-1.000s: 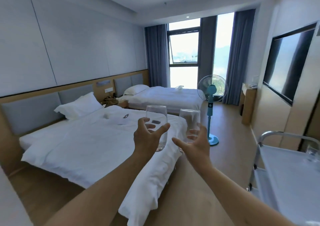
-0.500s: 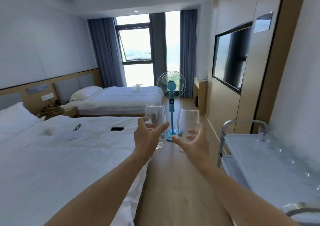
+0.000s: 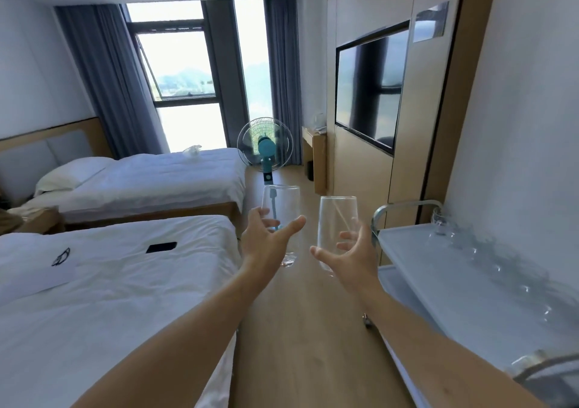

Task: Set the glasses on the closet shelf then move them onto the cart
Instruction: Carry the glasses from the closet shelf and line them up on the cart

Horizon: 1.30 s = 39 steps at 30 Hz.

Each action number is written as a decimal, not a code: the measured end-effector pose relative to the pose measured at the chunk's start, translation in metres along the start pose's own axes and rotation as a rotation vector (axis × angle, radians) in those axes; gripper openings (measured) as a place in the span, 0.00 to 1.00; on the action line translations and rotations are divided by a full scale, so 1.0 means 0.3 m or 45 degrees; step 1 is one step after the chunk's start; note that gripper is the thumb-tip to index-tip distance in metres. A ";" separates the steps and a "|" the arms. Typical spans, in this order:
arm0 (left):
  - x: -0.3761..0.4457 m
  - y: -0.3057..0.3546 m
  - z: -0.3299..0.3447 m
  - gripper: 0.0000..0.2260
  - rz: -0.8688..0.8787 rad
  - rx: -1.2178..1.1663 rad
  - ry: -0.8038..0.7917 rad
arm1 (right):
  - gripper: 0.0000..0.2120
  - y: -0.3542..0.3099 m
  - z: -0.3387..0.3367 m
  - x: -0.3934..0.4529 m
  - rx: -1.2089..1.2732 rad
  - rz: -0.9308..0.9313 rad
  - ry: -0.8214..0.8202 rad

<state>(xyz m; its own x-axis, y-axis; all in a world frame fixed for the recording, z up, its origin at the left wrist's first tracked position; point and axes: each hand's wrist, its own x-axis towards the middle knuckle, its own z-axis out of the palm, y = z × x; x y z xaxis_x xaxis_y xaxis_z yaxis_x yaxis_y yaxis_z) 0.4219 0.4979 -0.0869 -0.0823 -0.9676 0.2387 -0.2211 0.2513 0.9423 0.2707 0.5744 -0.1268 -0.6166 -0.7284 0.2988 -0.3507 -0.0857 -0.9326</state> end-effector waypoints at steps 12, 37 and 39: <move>0.323 -0.158 0.253 0.39 -0.078 -0.033 -0.118 | 0.52 0.255 0.103 0.346 0.000 0.123 0.024; 0.924 -0.419 0.933 0.34 -0.422 -0.080 -0.452 | 0.50 0.795 0.108 0.980 -0.119 0.436 0.135; 0.977 -0.453 0.968 0.32 -0.445 -0.091 -0.504 | 0.50 0.830 0.127 1.008 -0.147 0.465 0.162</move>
<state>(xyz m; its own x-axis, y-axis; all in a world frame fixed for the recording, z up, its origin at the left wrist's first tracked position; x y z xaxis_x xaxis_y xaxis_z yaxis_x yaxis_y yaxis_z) 0.1457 0.1874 -0.2131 -0.3789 -0.9065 -0.1861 -0.2353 -0.1001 0.9668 0.0236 0.3069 -0.2764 -0.7952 -0.6061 -0.0189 -0.1646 0.2458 -0.9552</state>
